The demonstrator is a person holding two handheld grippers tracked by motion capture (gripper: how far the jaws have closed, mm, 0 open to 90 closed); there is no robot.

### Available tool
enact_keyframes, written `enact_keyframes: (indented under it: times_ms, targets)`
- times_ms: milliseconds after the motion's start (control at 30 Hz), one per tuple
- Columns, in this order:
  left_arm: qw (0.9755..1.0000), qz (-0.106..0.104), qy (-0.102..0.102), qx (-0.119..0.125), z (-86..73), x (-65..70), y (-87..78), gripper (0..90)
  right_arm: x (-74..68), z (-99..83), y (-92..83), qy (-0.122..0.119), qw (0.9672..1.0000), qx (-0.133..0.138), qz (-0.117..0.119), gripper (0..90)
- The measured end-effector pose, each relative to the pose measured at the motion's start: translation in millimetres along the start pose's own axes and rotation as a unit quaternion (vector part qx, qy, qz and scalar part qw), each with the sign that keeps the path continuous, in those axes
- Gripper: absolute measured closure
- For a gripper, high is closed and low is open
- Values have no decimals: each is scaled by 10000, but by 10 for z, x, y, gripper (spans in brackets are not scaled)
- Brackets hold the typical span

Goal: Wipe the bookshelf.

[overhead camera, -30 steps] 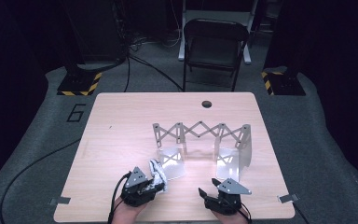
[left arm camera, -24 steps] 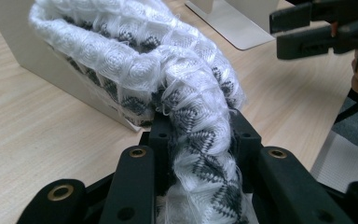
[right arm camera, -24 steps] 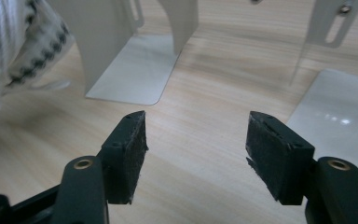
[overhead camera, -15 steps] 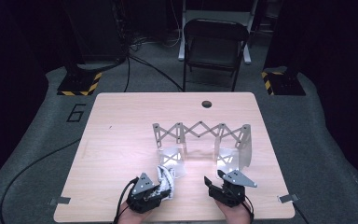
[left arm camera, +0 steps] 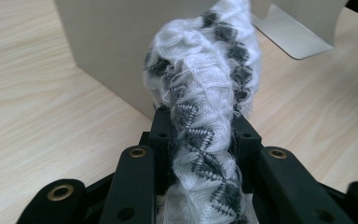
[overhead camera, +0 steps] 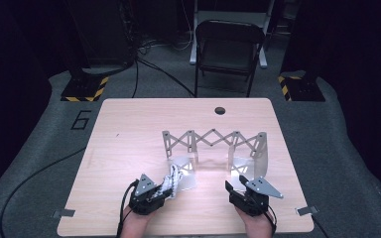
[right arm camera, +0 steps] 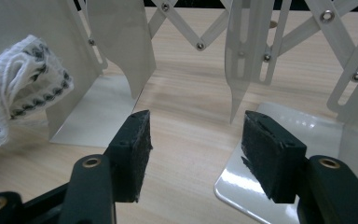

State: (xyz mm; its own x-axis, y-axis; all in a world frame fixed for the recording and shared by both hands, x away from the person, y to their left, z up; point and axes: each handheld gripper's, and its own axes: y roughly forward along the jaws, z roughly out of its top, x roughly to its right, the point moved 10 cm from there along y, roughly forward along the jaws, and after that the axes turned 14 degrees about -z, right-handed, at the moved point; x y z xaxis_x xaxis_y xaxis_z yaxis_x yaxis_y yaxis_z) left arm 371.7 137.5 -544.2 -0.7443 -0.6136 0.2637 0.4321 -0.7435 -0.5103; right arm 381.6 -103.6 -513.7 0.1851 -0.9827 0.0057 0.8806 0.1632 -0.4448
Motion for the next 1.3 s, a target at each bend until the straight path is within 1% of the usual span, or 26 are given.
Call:
enact_keyframes:
  times_ms: [67, 133, 167, 200, 233, 267, 333, 400, 433, 467, 500, 533, 567, 600, 633, 667, 700, 733, 800, 833, 867, 1000, 1067, 1233, 1267, 1300]
  targets:
    - [9997, 138, -135, 128, 12, -71, -63, 685, -29, 55, 38, -14, 10000, 50, -80, 418]
    - [9995, 168, -193, 165, 16, -94, -92, 684, -40, 89, 55, -14, 9999, 67, -96, 417]
    - [9994, 224, -190, 188, 22, -128, -126, 684, -49, 130, 70, 1, 9999, 89, -122, 413]
    - [9985, 347, -294, 297, 41, -195, -195, 684, -71, 217, 93, 29, 9998, 141, -170, 406]
    - [9985, 347, -294, 297, 41, -195, -195, 684, -71, 217, 93, 29, 9998, 141, -170, 406]
    - [9976, 472, -378, 348, 53, -267, -260, 684, -98, 298, 116, 67, 9996, 183, -194, 403]
    - [9972, 516, -395, 362, 57, -307, -290, 683, -107, 323, 128, 33, 9996, 168, -217, 403]
    - [9950, 710, -537, 443, 56, -430, -383, 684, -134, 380, 185, 7, 9993, 172, -324, 403]
    - [9950, 710, -537, 443, 56, -430, -383, 683, -134, 380, 185, 7, 9993, 172, -324, 403]
    - [9931, 757, -679, 577, 70, -473, -418, 683, -137, 406, 216, 87, 9992, 140, -375, 400]
    - [9931, 757, -679, 577, 70, -473, -418, 683, -137, 406, 216, 87, 9992, 140, -375, 400]
    - [9933, 711, -686, 598, 76, -454, -431, 683, -124, 434, 242, 137, 9986, 168, -483, 402]
    - [9933, 711, -686, 598, 76, -454, -431, 683, -124, 434, 242, 137, 9986, 168, -483, 402]
    - [9954, 608, -545, 501, 67, -372, -407, 683, -92, 456, 273, 161, 9981, 194, -569, 403]
    - [9954, 608, -545, 501, 67, -372, -407, 683, -92, 456, 273, 161, 9981, 194, -569, 403]
    - [9962, 501, -493, 510, 73, -269, -353, 682, -44, 458, 307, 198, 9974, 129, -684, 406]
    - [9962, 501, -493, 510, 73, -269, -353, 682, -44, 458, 307, 198, 9974, 129, -684, 406]
    - [9968, 413, -460, 510, 79, -207, -324, 682, -28, 473, 325, 234, 9971, 182, -695, 409]
    - [9978, 280, -355, 482, 96, -103, -263, 682, 10, 484, 362, 265, 9966, 141, -767, 465]
    - [9978, 280, -355, 482, 96, -103, -263, 682, 10, 484, 362, 265, 9966, 141, -767, 465]
    - [9983, 229, -295, 455, 106, -48, -224, 682, 27, 497, 383, 282, 9955, 139, -895, 505]
    - [9984, 199, -246, 468, 118, -4, -182, 681, 27, 535, 409, 186, 9948, 260, -962, 630]
    - [9984, 192, -258, 462, 115, 3, -177, 680, 23, 536, 427, 123, 9947, 236, -994, 681]
    - [9983, 193, -236, 506, 129, 7, -190, 679, 46, 529, 479, 77, 9942, 194, -1055, 748]
    - [9978, 234, -248, 575, 140, 6, -199, 679, 45, 508, 504, 24, 9943, 151, -1054, 808]
    - [9978, 234, -248, 575, 140, 6, -199, 679, 43, 499, 515, 60, 9943, 149, -1050, 816]
